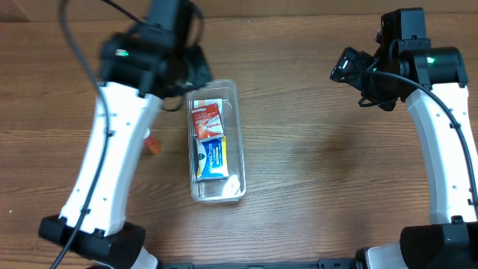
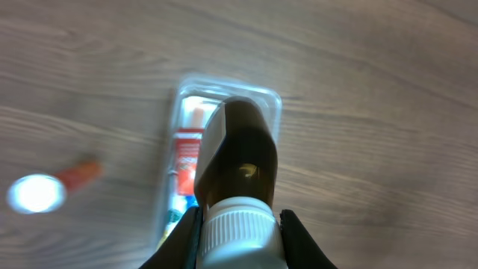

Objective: Pack container
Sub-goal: 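Carry the brown bottle over and lower it into the container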

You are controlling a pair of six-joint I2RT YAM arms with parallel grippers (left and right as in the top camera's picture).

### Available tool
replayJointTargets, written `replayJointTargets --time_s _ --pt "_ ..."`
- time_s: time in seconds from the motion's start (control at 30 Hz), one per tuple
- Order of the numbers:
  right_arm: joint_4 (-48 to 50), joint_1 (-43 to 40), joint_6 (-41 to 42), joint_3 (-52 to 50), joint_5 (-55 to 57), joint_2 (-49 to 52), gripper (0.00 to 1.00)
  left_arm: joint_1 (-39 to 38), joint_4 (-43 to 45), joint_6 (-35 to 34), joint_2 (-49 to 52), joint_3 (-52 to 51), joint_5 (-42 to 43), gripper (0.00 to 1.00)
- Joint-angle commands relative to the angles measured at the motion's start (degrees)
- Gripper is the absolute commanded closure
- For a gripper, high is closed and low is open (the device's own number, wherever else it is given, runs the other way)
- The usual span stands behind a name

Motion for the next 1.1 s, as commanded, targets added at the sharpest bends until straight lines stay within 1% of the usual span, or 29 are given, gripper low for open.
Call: replayJointTargets --time_s 0.0,0.1,0.23,0.37,0.47,0.6,0.7,0.73,0.77,0.8,0.87,0.93,0.97,1.07 --pt "0.28 -0.09 0.24 0.44 -0.09 -0.24 0.0 -5.38 7.72 -12.9 -0.57 -9.01 -2.99 0.96" --pt "0.28 -0.09 0.24 0.44 -0.09 -0.24 0.0 -7.15 13.35 -20.04 -0.57 -17.0 -5.49 0.96" --pt "0.28 -0.09 0.24 0.44 -0.09 -0.24 0.0 -7.15 17.44 -24.17 -0.57 -23.56 -5.51 0.96" --pt "0.28 -0.09 0.24 0.44 -0.09 -0.24 0.0 -7.15 21.55 -25.42 -0.57 -28.02 -5.7 0.95" --pt "0.28 -0.09 0.24 0.44 -0.09 -0.24 0.0 -7.19 27.63 -25.75 -0.55 -32.85 -4.0 0.94" --pt "0.28 -0.09 0.24 0.44 -0.09 -0.24 0.0 -7.13 34.42 -25.73 -0.55 -38.12 -4.0 0.91" --pt "0.28 -0.09 0.24 0.44 -0.09 -0.24 0.0 -7.02 36.02 -25.73 -0.52 -38.99 -5.11 0.76" --pt "0.28 -0.09 0.24 0.44 -0.09 -0.24 0.0 -6.91 36.98 -25.44 -0.35 -38.99 -5.29 0.69" --pt "0.28 -0.09 0.24 0.44 -0.09 -0.24 0.0 -6.91 37.51 -25.44 -0.31 -38.97 -5.25 0.58" --pt "0.28 -0.09 0.24 0.44 -0.09 -0.24 0.0 -6.91 38.21 -24.94 -0.31 -38.97 -4.74 0.55" --pt "0.28 -0.09 0.24 0.44 -0.09 -0.24 0.0 -6.78 40.37 -19.78 -0.31 -38.29 -2.12 0.49" --pt "0.28 -0.09 0.24 0.44 -0.09 -0.24 0.0 -6.21 39.78 -16.09 -0.37 -36.17 0.09 0.48" --pt "0.28 -0.09 0.24 0.44 -0.09 -0.24 0.0 -5.7 38.34 -13.88 -0.37 -34.1 1.03 0.44" --pt "0.28 -0.09 0.24 0.44 -0.09 -0.24 0.0 -3.32 27.47 -6.82 -0.39 -22.32 1.73 0.43"
